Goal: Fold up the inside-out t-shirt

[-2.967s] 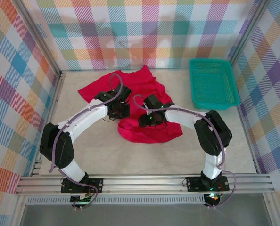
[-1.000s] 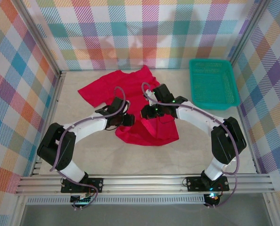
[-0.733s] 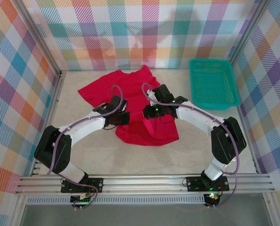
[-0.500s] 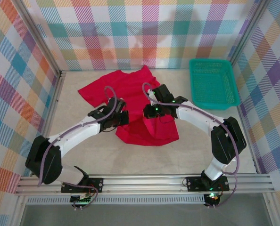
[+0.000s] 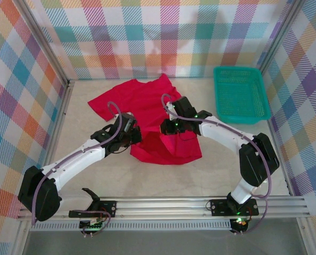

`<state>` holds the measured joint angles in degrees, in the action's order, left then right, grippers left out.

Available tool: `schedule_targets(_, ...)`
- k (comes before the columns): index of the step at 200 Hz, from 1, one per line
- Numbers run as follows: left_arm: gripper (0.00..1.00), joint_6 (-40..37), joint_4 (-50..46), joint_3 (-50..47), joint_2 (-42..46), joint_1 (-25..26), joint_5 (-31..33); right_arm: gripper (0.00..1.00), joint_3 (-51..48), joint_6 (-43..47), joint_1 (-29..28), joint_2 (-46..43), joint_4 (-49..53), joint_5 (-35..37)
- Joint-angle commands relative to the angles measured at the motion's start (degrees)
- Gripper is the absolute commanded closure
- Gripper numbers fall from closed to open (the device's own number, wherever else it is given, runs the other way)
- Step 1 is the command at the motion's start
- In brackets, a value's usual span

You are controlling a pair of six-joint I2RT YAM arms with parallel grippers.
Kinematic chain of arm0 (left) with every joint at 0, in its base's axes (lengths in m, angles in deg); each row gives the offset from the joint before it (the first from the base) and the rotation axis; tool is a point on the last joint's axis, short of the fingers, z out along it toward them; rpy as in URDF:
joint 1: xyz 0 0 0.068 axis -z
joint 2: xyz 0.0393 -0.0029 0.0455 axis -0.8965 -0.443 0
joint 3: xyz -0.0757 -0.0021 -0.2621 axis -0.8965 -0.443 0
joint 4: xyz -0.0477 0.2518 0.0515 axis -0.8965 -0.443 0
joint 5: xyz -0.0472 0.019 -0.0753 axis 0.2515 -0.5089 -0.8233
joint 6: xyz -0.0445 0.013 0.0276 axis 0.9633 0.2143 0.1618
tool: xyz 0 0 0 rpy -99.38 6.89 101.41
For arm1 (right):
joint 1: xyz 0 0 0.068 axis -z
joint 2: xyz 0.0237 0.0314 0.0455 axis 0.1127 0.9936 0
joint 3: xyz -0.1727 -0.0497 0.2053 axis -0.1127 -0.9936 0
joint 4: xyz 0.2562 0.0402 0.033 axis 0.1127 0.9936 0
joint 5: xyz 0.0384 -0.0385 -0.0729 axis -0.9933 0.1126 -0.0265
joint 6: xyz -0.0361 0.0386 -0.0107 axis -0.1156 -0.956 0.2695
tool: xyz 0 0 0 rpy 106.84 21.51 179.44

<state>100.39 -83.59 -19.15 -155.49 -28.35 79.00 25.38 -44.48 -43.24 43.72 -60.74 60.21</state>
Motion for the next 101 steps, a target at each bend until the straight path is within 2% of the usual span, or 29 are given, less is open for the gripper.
schedule_targets(1, 1.0, 1.5, -1.9, 0.3, -0.7, -0.1, 2.2, 1.0, 0.8, 0.3, 1.0, -1.2, 3.9, 4.1)
schedule_targets(36, 1.0, -0.1, -3.0, 5.4, -4.7, 0.0, -0.1, 1.0, 4.1, 0.3, 1.8, -0.8, 11.2, 10.2)
schedule_targets(81, 1.0, -0.4, -1.2, 8.3, -7.6, 0.1, -2.2, 0.99, 1.3, -2.1, 3.6, -2.5, 9.9, 9.2)
schedule_targets(101, 1.0, -1.4, -3.7, 11.2, -9.6, 0.1, -2.6, 0.99, 0.1, -3.0, 3.6, -3.0, 9.2, 8.3)
